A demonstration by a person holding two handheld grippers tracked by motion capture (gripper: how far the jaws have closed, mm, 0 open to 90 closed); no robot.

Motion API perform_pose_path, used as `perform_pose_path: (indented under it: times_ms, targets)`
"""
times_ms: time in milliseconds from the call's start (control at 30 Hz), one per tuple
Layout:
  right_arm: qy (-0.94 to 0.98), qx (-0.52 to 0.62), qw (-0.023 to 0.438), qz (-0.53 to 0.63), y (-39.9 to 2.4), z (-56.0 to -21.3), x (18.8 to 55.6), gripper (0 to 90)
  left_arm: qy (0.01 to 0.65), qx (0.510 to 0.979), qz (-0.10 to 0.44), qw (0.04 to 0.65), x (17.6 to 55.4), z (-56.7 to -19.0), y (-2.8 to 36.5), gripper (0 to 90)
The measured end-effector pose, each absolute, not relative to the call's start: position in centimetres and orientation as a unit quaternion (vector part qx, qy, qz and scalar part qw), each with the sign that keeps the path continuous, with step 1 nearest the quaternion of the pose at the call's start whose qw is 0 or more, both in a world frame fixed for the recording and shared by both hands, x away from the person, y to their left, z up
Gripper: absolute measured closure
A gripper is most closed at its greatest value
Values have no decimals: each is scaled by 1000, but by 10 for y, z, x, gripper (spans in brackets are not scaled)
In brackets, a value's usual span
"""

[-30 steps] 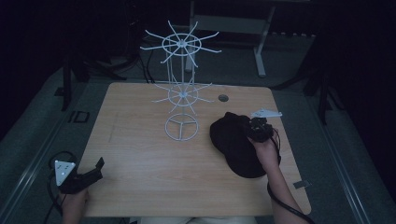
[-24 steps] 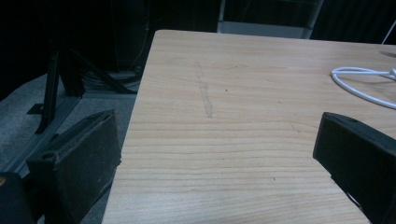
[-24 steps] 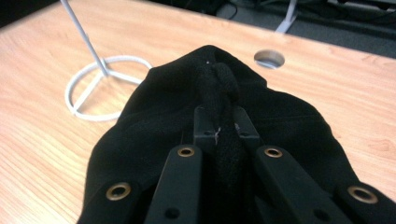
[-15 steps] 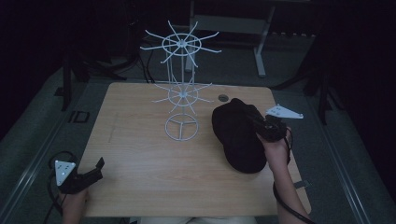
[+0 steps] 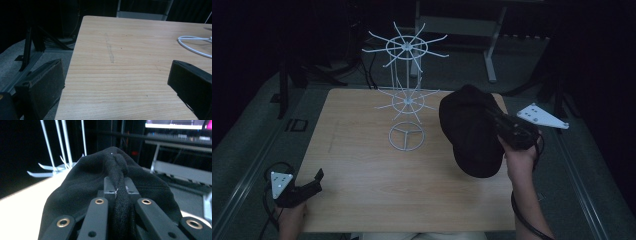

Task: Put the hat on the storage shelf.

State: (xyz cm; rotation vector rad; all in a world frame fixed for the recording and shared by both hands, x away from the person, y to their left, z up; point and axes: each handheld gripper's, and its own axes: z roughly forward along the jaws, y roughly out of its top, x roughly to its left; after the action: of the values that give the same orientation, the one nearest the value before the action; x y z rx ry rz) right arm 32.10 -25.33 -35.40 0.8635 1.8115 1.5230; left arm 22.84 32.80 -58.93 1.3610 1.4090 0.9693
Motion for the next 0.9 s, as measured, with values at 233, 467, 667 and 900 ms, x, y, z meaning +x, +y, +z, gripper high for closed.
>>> perform_pose_path:
  times_ms: [233,467,667,900]
  targets:
    - [663,300,320,606,-251,-324,304,845,572,553,394,459,228,-589,328,14]
    - [648,268,328,634,-245,-289,290,845,572,555,393,458,229,-589,328,14]
    - [634,236,339,653,-236,-259,278,844,572,555,394,458,229,-589,328,15]
    - [630,211,336,667,-218,-233,276,843,572,555,393,459,229,-589,328,15]
